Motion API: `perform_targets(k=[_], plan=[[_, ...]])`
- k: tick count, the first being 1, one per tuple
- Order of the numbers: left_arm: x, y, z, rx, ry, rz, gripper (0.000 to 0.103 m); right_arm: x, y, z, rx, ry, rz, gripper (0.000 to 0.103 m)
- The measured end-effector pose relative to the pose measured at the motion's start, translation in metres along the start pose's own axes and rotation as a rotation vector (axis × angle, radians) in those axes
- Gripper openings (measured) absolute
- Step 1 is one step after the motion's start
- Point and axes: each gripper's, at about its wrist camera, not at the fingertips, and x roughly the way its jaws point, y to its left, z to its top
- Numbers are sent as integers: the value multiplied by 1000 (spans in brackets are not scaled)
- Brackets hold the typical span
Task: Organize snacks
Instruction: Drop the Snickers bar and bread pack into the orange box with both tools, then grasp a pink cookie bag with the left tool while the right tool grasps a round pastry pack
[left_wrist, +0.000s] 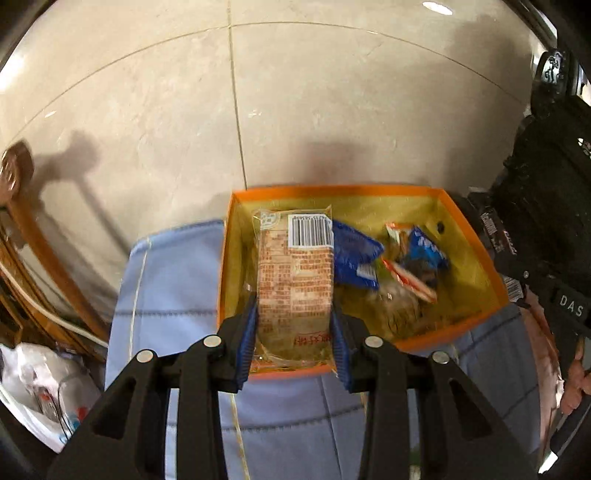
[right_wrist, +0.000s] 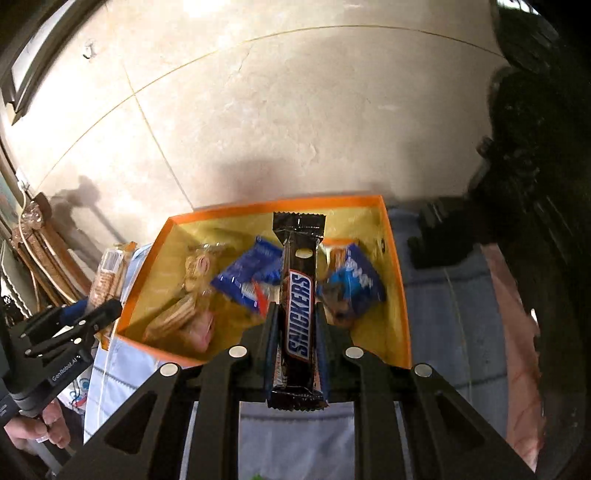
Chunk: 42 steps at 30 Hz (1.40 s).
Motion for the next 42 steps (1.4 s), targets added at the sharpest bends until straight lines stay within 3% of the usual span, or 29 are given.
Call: perform_targets(k=[5,6,7,8,11,13,16,19,21,23,25,28,31,35,42], plan=[[21,-7,26,-31,-17,-32,35,19,13,27,4,8,-34,21],[27,-8,31,-34,-20,-44,41,22,16,31,5,10,-41,40],[30,-10,33,-34,-29,-41,81,28,18,37,5,21,-60,66],[32,-11,35,-37,-39,-21,99,32,20,40,3,24,-75,97],[30,-16,29,14,-64,38,99,27,26,40,-59,7,-92,99],[21,-18,10,108,-52,60,99,13,25,26,-102,0,-23,99],[-4,-7,-42,203,-49,109,99,-10,22,-20,-208,34,93,99],[-27,9,-111,243,26,112,99,-12,14,-88,-336,208,179,99],[-32,17,-151,261,85,114,99,-2,6,-138,-371,326,121,99],[-25,24,-197,284,174,139,99,3,3,-174,-426,368,74,99],[-18,29,-225,274,217,163,99,3,0,-207,-448,373,83,99],[-10,35,-250,166,241,163,99,5,1,-229,-448,373,143,99],[7,42,-262,10,264,154,99,16,11,-230,-531,340,97,99],[32,49,-262,-168,308,247,99,32,13,-225,-555,337,103,99],[54,71,-243,-408,402,315,99,42,21,-237,-609,356,80,99]])
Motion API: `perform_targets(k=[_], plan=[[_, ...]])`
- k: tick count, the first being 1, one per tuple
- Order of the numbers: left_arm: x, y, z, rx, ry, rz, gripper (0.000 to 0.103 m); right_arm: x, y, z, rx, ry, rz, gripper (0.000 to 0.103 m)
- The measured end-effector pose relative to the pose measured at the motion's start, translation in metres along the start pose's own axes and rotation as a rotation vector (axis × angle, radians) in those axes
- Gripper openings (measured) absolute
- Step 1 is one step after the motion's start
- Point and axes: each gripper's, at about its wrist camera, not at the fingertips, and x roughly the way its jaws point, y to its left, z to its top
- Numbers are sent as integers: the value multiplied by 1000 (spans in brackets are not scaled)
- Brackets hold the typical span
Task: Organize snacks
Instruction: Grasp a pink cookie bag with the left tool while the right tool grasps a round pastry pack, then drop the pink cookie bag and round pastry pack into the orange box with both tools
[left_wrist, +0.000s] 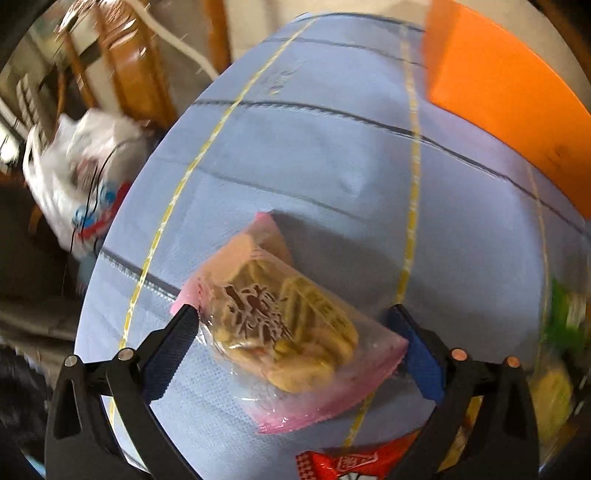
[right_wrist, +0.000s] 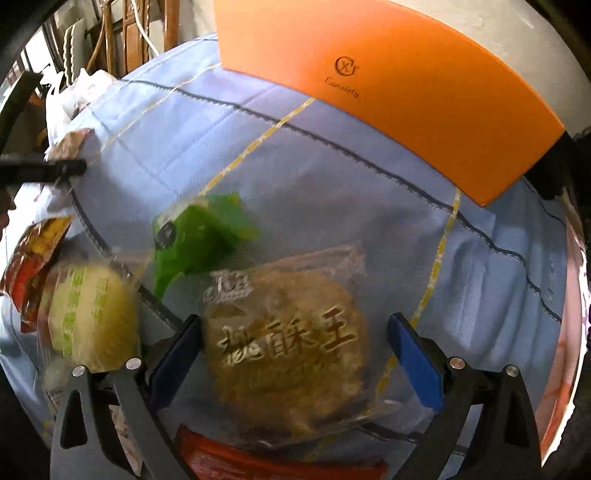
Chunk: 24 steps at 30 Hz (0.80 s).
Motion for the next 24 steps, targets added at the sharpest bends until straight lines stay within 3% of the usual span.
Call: perform_targets(k=[4,6,8,9,10,11,12,13,15,18,21,24], plan=[[4,5,7,-88,49,-16,99,1,-6,-3,84,17,25,97],[3,1,7,-47,22,-28,90,-6,-5,-4,139,-2,4,77],[-4,-5,2,14,-19,-32,82,-9,-3,-5,177,18,1,77],[-10,-9,-2,44,-38,-32,74,-12,-1,-6,203,8,-4,77],[-17,-15,-8,85,-67,-2,47,-13,-1,-7,225,2,-9,77],[-24,-24,-14,165,-123,39,45,-15,-1,-9,273,7,-8,77],[-28,-35,-20,254,-172,23,43,-17,0,-13,307,7,11,77],[-28,-38,-22,280,-175,12,43,-22,0,-14,338,-10,33,77],[-28,-41,-23,279,-177,13,42,-33,5,-14,336,-34,3,77],[-37,-29,-12,219,-173,-94,42,-54,4,-16,377,-81,28,77],[-53,-29,-5,244,-227,-60,41,-75,-10,-23,468,-135,80,77],[-63,-30,-3,246,-246,-98,41,-86,-18,-20,458,-159,19,77]])
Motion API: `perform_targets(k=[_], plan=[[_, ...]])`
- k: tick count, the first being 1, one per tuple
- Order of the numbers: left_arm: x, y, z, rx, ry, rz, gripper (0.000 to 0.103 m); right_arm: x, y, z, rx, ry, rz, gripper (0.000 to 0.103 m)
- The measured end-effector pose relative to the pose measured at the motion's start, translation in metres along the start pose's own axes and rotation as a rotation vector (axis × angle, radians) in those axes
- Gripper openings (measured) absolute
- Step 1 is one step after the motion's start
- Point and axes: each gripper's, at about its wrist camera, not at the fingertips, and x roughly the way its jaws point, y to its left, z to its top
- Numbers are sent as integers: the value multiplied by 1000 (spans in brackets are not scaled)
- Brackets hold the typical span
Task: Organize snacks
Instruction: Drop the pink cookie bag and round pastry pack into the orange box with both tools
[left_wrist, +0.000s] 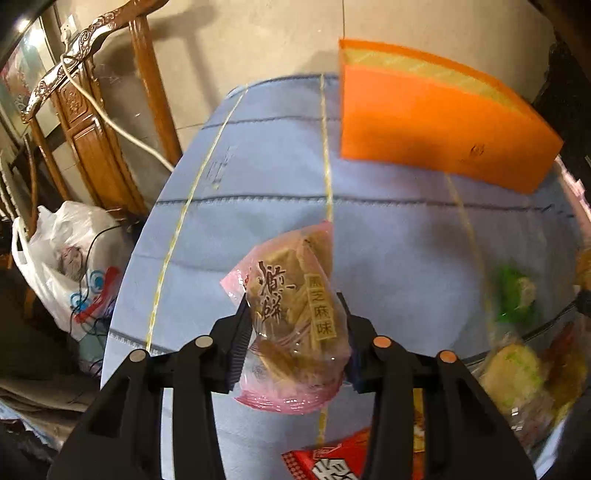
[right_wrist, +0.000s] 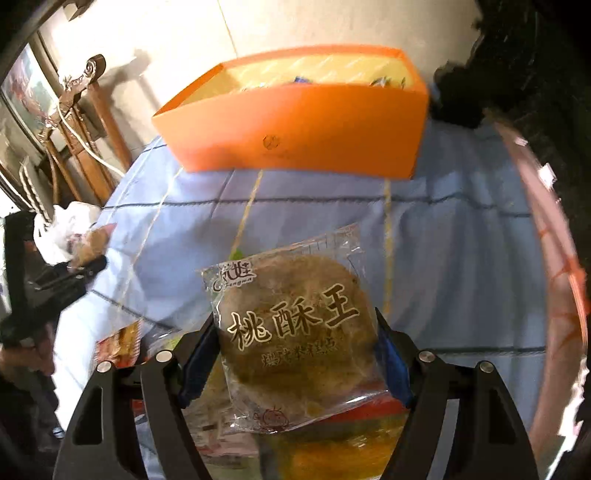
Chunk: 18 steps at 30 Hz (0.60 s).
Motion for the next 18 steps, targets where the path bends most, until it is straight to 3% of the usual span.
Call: perform_targets(k=[4,9,11,15,18], plan=[[-27,-6,9,21,-45,-44,41,-20,-8,5,36,-38,29,77],[-62,-19,43,71,-134,-72,41,-40,-3,30,40,-131,34,77],[-72,-26,66,78,-168,-105,41,-48,-7,50,60,-181,28,77],[-75,-45,125,93,-214,-99,41,-62,-18,103,105,-282,3,77],[-63,-59,169,48,-174,-203,41,-59,-29,140,153,-299,-18,77]])
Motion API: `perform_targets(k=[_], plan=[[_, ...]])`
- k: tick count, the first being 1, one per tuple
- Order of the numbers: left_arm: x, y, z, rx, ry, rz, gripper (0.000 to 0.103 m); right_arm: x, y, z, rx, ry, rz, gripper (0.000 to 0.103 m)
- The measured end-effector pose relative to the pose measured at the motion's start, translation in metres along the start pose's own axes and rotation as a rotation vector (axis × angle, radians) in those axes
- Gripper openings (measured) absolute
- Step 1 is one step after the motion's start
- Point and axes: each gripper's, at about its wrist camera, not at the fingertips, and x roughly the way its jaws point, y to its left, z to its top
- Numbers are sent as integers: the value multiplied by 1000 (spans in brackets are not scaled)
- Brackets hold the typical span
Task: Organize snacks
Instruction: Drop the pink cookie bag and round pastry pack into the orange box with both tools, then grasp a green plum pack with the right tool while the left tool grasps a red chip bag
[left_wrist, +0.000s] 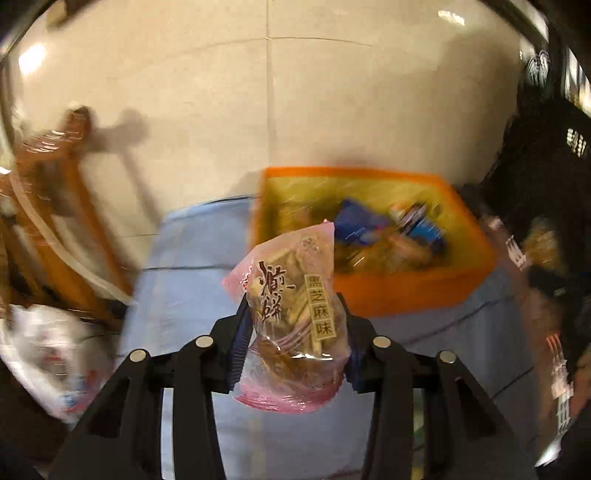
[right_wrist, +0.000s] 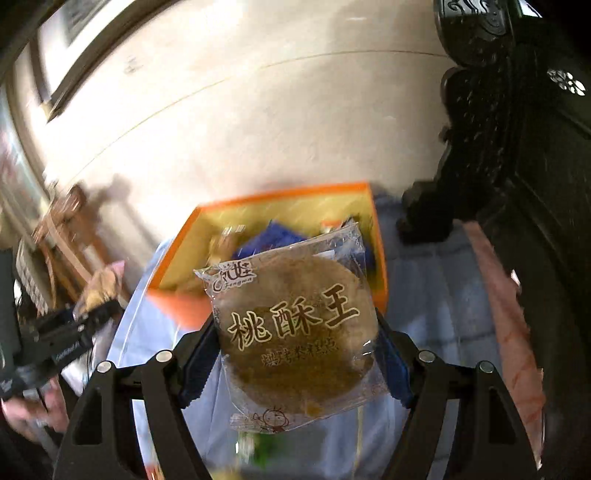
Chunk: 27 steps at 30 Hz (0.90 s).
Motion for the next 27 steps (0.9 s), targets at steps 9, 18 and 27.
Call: perform_targets(k=[9,18,27], plan=[[38,-33,60,67,0,-14,42,60,-4,72,51,25,-52,77],[32,-45,10,355,-76,120,99,55,8,62,15,62,-94,99],[-3,-20,-180,439,204,-81,99,76,33,-110,-15,399,-67,99]])
